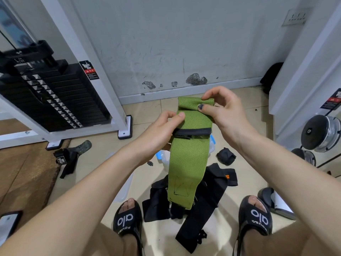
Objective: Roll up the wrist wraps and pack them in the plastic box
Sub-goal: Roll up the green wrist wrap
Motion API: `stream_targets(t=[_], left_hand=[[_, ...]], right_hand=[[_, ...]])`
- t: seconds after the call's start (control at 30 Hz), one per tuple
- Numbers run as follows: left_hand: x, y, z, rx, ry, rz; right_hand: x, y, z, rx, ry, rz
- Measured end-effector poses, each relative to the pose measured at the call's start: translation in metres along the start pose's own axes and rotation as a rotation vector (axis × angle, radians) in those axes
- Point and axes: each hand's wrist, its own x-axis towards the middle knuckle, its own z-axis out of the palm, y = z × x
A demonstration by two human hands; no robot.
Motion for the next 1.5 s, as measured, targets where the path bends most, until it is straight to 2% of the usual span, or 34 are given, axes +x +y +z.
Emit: stream_targets(t=[0.13,0.4,0.67,0.83,1.0,1.13,1.5], left_hand=[[0.003,-0.001,0.000,0.000,-0.005,-0.037],[0.009,0.003,-0.002,-0.051,0.144,0.147],[0.014,0.003,-0.007,-0.073,0.064,0.277],[0.013,0.001,-0.013,0.092,0.068,0.397],[0.013,0.000,-0.014,0.107,0.094,0.402],[0.012,0.002,-0.015,0.054,0.116,0.389],[0.012,0.003,-0.016,-0.052,0.033,0.374]], right_hand=[[-0.003,0.001,0.002,-0.102,-0.042,-0.078],[-0.008,-0.002,0.008,-0.106,-0.055,-0.131],[-0.012,-0.003,0.008,-0.067,-0.088,-0.137],[-0.012,-0.005,0.008,-0.016,-0.102,-0.124],[-0.011,0.000,0.007,-0.032,-0.111,-0.086],[-0.012,-0.004,0.007,0.061,-0.191,-0.022],[-0.011,-0.006,0.009,0.196,-0.222,0.125]])
